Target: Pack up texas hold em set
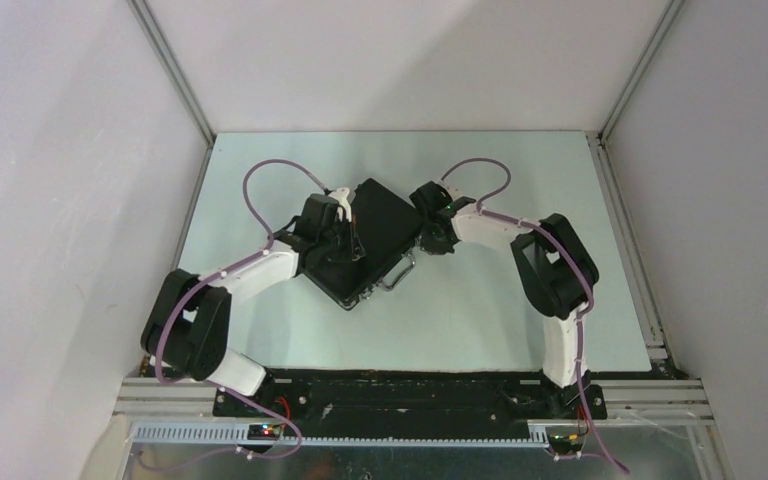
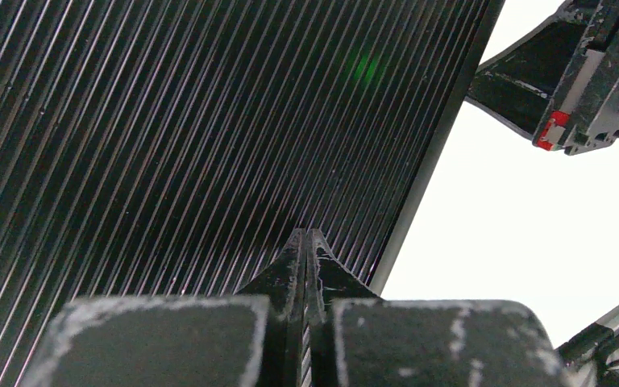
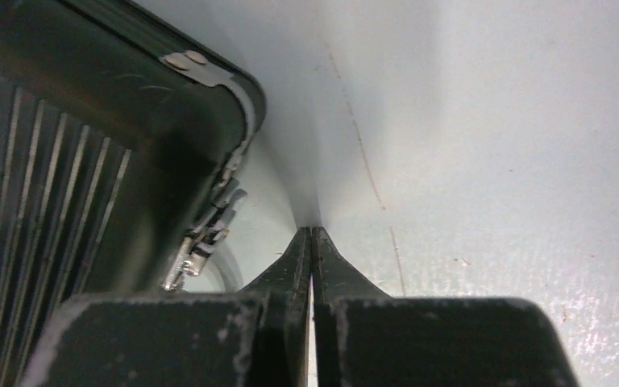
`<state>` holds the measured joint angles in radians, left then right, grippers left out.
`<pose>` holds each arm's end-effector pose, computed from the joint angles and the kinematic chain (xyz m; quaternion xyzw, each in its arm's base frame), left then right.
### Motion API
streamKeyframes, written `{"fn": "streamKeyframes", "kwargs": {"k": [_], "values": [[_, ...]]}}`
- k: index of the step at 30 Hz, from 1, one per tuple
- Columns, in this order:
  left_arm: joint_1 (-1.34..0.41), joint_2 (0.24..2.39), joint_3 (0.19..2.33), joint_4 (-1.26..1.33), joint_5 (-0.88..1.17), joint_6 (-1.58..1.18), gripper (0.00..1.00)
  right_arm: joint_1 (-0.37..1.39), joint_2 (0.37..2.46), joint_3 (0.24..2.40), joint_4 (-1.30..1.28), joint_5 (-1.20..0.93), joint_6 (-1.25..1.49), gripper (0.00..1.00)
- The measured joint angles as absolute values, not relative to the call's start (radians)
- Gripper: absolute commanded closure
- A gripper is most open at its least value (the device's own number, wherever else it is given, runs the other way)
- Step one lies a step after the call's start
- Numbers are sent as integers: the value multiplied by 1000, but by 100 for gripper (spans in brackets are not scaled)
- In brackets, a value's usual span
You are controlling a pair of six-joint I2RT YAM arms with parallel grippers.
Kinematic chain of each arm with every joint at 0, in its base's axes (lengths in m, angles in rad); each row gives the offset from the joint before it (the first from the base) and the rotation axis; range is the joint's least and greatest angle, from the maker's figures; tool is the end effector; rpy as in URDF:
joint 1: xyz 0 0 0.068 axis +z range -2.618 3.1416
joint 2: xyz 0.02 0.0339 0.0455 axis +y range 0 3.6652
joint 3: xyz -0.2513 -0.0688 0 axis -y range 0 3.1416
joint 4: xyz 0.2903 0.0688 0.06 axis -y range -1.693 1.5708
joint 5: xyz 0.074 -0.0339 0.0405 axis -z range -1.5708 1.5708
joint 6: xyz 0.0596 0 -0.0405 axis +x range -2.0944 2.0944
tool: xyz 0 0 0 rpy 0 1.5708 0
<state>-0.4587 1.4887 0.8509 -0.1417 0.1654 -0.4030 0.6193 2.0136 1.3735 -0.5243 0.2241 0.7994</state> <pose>0.3209 -0.1694 0.1460 0.0574 0.9184 -0.2297 0.3172 0.3729 0.2496 0.0939 0.1100 0.9673 0.0475 0.2235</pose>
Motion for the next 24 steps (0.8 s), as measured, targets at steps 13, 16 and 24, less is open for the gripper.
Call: {"fn": "streamKeyframes", "kwargs": {"k": [13, 16, 24], "values": [[-459, 1492, 850, -133, 166, -403, 100, 653, 1703, 1075, -350, 42, 646, 100], [-459, 1488, 837, -110, 168, -409, 100, 737, 1628, 1073, -300, -11, 626, 100], [-459, 1468, 785, -27, 172, -422, 100, 917, 1570, 1072, -209, -105, 609, 100]]}}
